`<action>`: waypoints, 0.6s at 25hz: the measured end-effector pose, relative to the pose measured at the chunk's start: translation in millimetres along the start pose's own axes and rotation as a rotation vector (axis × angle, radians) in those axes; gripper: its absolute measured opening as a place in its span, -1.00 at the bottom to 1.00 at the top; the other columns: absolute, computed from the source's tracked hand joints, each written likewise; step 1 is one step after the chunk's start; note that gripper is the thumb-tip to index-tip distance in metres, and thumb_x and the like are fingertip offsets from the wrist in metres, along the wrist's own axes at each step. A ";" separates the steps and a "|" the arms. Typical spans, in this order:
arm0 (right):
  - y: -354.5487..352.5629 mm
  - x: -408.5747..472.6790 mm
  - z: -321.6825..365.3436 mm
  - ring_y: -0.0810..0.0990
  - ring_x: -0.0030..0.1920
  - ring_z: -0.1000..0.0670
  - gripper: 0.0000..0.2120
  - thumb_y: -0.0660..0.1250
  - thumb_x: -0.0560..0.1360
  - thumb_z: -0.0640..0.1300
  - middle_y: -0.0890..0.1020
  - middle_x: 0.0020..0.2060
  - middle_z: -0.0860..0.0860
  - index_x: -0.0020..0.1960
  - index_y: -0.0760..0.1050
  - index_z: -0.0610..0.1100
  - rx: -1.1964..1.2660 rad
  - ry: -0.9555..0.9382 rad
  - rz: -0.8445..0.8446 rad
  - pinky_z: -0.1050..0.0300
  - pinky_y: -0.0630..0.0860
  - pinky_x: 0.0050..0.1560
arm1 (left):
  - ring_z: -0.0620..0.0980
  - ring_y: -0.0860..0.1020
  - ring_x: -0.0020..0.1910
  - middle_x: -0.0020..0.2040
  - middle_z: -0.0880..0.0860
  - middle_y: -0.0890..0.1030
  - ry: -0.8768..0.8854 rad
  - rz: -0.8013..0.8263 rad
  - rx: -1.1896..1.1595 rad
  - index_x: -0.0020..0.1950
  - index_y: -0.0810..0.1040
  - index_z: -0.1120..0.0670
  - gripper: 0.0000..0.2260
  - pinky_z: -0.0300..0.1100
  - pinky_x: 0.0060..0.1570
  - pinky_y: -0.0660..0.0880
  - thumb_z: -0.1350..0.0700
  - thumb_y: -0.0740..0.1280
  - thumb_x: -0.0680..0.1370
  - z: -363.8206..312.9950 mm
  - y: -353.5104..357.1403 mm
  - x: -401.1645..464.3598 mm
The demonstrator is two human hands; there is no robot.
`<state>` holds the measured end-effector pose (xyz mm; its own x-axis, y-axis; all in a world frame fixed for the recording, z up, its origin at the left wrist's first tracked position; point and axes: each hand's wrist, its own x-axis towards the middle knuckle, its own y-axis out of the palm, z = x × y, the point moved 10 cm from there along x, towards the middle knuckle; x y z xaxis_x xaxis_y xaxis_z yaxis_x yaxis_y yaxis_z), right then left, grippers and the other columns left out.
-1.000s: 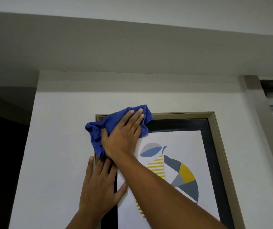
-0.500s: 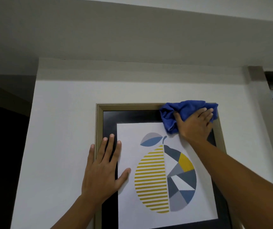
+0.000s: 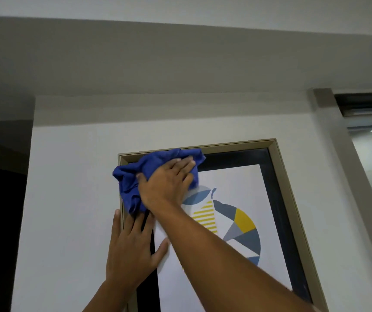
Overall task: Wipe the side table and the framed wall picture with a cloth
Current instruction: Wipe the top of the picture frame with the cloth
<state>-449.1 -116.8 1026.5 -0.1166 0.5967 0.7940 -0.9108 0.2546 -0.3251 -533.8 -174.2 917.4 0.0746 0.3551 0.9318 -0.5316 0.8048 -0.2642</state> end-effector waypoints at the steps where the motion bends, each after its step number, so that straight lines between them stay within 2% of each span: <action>1: -1.0 0.2 -0.5 -0.15 0.57 -0.33 0.00 0.18 0.51 0.33 -0.10 0.54 -0.39 0.54 -0.12 -0.41 -0.017 -0.016 -0.004 -0.19 -0.11 0.53 | 0.23 0.41 0.39 0.33 0.18 0.57 0.003 -0.004 0.004 0.40 0.47 0.13 -0.31 0.17 0.54 -0.01 -0.33 -0.03 0.55 0.1 -0.7 -0.3; 4: -13.8 6.0 -23.2 -0.11 0.58 -0.29 -0.05 0.14 0.53 0.33 -0.06 0.56 -0.36 0.56 -0.07 -0.37 -0.079 -0.056 -0.045 -0.17 -0.14 0.53 | 0.21 0.31 0.47 0.42 0.22 0.48 0.021 -0.007 0.021 0.43 0.44 0.14 -0.34 0.22 0.53 0.03 -0.30 0.08 0.55 -1.2 -2.5 -1.2; 6: -32.1 20.3 -54.4 -0.08 0.58 -0.29 -0.06 0.14 0.53 0.32 -0.04 0.56 -0.36 0.56 -0.06 -0.37 -0.131 -0.005 -0.087 -0.18 -0.12 0.53 | 0.16 0.13 0.58 0.58 0.18 0.25 0.032 0.015 0.028 0.55 0.27 0.11 -0.29 0.20 0.54 -0.03 -0.31 0.10 0.54 -3.4 -1.9 -1.0; 8: -55.7 40.6 -94.7 -0.06 0.57 -0.30 -0.06 0.13 0.53 0.33 -0.03 0.56 -0.36 0.55 -0.07 -0.37 -0.179 0.091 -0.118 -0.19 -0.09 0.53 | 0.12 0.03 0.60 0.63 0.13 0.09 0.028 0.026 0.006 0.61 0.12 0.06 -0.27 0.18 0.54 -0.07 -0.33 0.06 0.55 -3.5 -1.2 -1.4; 12: -102.9 70.8 -175.6 0.01 0.57 -0.30 -0.04 0.10 0.54 0.35 0.02 0.55 -0.37 0.54 -0.06 -0.41 -0.240 0.257 -0.148 -0.20 -0.04 0.53 | 0.13 0.01 0.61 0.64 0.11 0.07 0.012 0.041 -0.001 0.61 0.09 0.04 -0.26 0.18 0.53 -0.09 -0.36 0.06 0.55 -0.9 1.9 -1.5; 15: -106.0 76.5 -183.0 0.03 0.56 -0.32 -0.03 0.12 0.54 0.34 0.03 0.55 -0.38 0.53 -0.07 -0.43 -0.209 0.277 -0.117 -0.21 -0.02 0.53 | 0.14 0.05 0.60 0.63 0.12 0.09 0.013 0.035 0.000 0.61 0.09 0.05 -0.27 0.20 0.51 -0.04 -0.36 0.04 0.56 -1.2 0.6 -0.8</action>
<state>-289.0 41.2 1027.7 0.1212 0.7307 0.6718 -0.8074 0.4663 -0.3615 -533.1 -173.5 916.2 0.0668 0.3887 0.9189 -0.5340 0.7919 -0.2962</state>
